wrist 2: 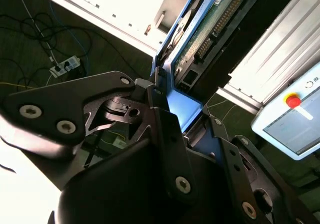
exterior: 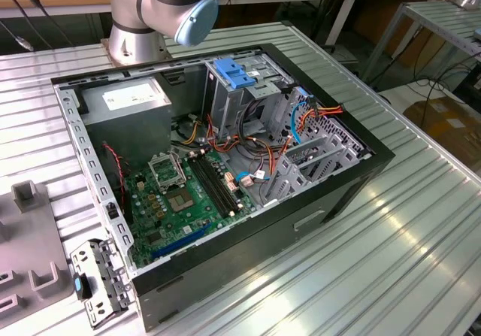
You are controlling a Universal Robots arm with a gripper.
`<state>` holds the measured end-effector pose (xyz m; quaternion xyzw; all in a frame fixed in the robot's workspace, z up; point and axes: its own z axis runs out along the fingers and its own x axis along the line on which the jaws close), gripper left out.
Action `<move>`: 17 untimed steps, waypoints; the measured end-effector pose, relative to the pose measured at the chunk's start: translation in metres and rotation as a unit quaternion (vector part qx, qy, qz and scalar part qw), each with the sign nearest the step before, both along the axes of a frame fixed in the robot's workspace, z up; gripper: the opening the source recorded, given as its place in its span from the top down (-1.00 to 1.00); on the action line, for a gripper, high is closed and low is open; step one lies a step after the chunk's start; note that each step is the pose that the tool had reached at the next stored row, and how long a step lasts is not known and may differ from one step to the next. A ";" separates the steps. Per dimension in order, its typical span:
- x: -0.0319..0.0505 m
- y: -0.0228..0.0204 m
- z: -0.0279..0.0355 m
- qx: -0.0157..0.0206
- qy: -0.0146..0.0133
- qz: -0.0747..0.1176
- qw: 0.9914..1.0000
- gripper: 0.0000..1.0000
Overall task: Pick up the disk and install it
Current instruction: 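Pick up the disk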
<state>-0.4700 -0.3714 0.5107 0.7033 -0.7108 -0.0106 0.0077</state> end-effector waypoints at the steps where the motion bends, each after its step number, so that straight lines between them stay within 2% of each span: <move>1: 0.0000 0.0000 0.0014 0.000 0.000 0.000 1.000 0.26; 3: 0.0000 0.0000 0.0039 0.000 0.000 0.000 1.000 0.26; 8: 0.0008 0.0000 0.0042 0.000 0.000 0.000 1.000 0.26; 17: 0.0137 0.0000 0.0042 0.000 0.000 0.000 1.000 0.26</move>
